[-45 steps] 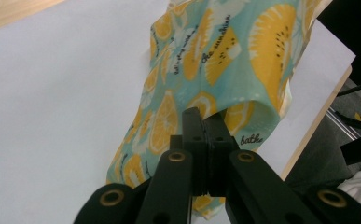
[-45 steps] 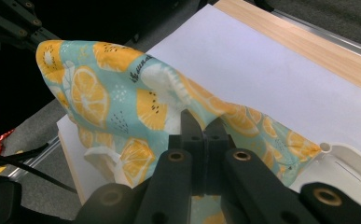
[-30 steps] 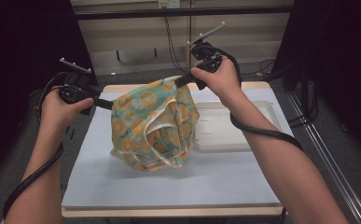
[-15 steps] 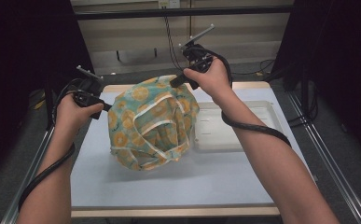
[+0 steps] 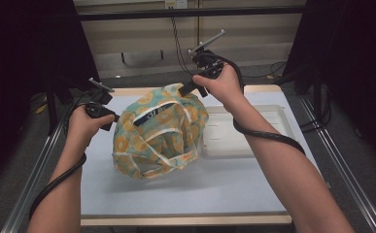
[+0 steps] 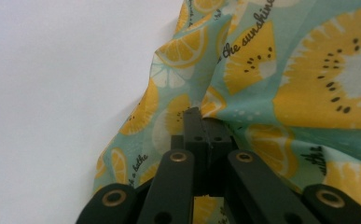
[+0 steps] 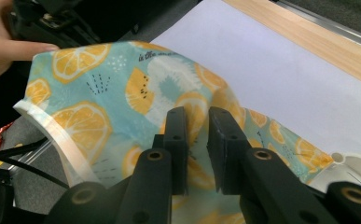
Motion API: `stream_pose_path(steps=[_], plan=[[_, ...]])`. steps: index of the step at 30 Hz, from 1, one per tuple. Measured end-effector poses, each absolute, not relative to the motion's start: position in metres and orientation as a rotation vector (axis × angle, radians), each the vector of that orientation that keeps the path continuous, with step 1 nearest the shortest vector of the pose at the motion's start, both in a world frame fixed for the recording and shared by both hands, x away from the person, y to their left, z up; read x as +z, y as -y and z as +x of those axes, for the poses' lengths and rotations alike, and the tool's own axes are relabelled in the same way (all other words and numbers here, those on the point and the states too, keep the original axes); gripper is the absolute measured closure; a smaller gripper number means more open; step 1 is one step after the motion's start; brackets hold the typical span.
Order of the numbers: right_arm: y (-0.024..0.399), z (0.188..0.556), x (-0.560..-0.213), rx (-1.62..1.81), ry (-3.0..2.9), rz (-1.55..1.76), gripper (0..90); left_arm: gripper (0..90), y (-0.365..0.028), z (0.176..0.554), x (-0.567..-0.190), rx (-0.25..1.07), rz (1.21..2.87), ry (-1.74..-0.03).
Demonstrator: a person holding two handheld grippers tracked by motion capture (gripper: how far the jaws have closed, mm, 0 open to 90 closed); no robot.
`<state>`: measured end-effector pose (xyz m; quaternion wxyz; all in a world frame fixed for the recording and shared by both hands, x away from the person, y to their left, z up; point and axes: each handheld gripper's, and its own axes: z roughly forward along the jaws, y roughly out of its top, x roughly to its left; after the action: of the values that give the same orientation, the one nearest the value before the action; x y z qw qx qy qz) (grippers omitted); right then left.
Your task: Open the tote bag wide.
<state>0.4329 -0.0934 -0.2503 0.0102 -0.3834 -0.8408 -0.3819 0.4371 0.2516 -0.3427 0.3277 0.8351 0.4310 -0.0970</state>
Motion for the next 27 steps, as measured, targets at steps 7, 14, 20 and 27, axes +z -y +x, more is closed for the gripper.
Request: stream_pose_path(steps=[7, 14, 20, 27], plan=[[0.103, 0.418, -0.234, -1.205, 2.676, -1.150, 54.0, 90.0, -0.248, 0.437, -0.343, -0.258, 2.201, -1.144], [0.102, 0.402, -0.241, -1.101, 2.734, -1.076, 39.3, 90.0, -0.250, 0.436, -0.340, -0.247, 2.190, -1.161], [0.097, 0.397, -0.255, -0.988, 2.796, -1.050, 66.3, 90.0, -0.250, 0.434, -0.339, -0.223, 2.152, -1.200], [0.103, 0.403, -0.246, -1.013, 2.728, -1.081, 90.0, 90.0, -0.251, 0.434, -0.341, -0.219, 2.139, -1.199]])
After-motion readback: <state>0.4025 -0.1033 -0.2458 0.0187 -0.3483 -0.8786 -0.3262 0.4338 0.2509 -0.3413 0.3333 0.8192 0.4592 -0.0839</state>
